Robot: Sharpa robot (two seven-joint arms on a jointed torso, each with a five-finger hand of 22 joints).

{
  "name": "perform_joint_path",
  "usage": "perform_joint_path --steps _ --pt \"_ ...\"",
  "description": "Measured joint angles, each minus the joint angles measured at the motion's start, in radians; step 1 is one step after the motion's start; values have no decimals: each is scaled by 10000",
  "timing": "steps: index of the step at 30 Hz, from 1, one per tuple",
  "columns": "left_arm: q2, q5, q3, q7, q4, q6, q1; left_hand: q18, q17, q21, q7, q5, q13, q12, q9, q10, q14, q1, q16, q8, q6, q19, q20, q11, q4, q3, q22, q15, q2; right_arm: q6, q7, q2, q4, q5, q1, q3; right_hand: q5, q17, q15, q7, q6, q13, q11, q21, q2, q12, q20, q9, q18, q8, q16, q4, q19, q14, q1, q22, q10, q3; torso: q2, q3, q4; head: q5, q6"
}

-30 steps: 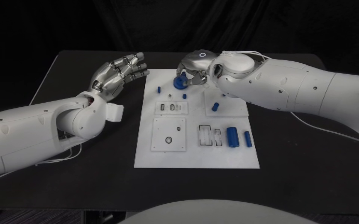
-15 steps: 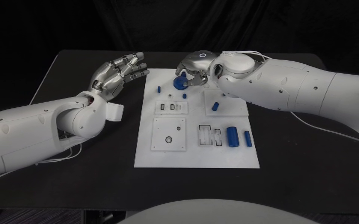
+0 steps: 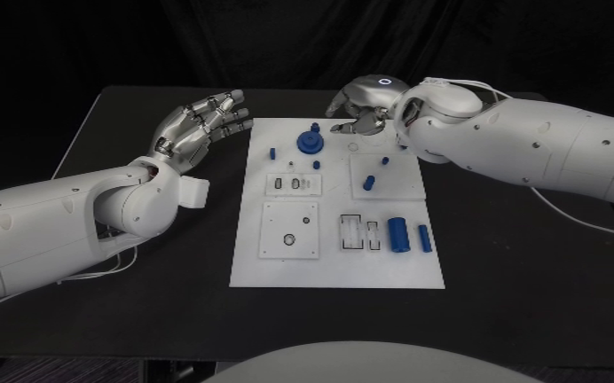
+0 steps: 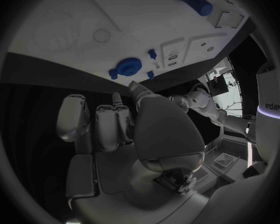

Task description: Assemble the parts on the task board

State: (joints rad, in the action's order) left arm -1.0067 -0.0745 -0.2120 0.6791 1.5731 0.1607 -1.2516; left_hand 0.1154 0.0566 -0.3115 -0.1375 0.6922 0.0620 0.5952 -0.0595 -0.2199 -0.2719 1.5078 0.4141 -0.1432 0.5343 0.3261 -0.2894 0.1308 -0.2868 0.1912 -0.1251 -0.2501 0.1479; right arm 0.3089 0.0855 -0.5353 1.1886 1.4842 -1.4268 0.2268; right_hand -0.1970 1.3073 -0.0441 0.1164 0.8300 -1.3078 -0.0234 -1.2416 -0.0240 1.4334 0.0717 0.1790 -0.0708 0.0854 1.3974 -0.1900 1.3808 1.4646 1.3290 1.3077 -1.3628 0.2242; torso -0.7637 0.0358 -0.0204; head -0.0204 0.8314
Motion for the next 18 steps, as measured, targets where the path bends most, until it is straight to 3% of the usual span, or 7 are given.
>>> perform_joint_path --steps 2,4,7,14,18 --pt "-14 0 2 1 7 1 0 0 0 0 -3 0 0 0 0 0 0 0 0 0 3 0 0 0 1 -1 0 0 0 5 24 -409 288 -320 -176 -3 0 -199 33 -37 46 5 36 298 -114 -223 -2 -30 0 0 -292 72 -148 -116 114 0 262 72 0 -5 0 59 -22" --pt "-26 0 0 1 3 2 1 0 0 0 -37 0 0 0 0 0 0 0 25 0 37 0 0 0 24 -31 0 0 0 -17 26 -941 619 -628 -370 -1 0 -463 24 -54 62 171 47 578 -202 -427 -3 -76 -160 0 -555 105 -248 -223 205 0 478 105 3 -8 7 110 -40" --pt "-14 0 -1 1 -3 2 1 0 0 0 -37 0 0 0 0 0 0 0 39 0 37 0 0 0 -1 -56 0 0 0 -77 -6 -1721 1071 -962 -520 32 16 -757 24 -44 149 440 57 884 -283 -638 -1 -118 -157 0 -845 150 -320 -295 350 -1 664 150 10 -12 26 201 -76" --pt "76 0 -1 1 -6 -2 7 1 0 -41 -37 41 0 0 0 0 0 0 38 0 36 0 0 0 -1 -56 -8 0 0 -161 -114 -3284 2020 -1350 -570 173 235 -728 11 -51 266 434 97 922 -390 -657 -44 -147 -157 -1 -879 122 -277 -282 503 -1 584 177 28 -1 67 337 -108" --pt "84 0 -1 1 -7 -5 12 0 0 -41 -36 42 0 0 0 0 0 0 39 0 36 0 0 0 -1 -56 -8 0 0 -153 -202 -3825 2221 -1376 -512 192 366 -729 -15 -75 336 427 91 886 -401 -656 -57 -164 -156 -2 -879 68 -263 -256 514 -1 549 134 56 11 128 354 -109"
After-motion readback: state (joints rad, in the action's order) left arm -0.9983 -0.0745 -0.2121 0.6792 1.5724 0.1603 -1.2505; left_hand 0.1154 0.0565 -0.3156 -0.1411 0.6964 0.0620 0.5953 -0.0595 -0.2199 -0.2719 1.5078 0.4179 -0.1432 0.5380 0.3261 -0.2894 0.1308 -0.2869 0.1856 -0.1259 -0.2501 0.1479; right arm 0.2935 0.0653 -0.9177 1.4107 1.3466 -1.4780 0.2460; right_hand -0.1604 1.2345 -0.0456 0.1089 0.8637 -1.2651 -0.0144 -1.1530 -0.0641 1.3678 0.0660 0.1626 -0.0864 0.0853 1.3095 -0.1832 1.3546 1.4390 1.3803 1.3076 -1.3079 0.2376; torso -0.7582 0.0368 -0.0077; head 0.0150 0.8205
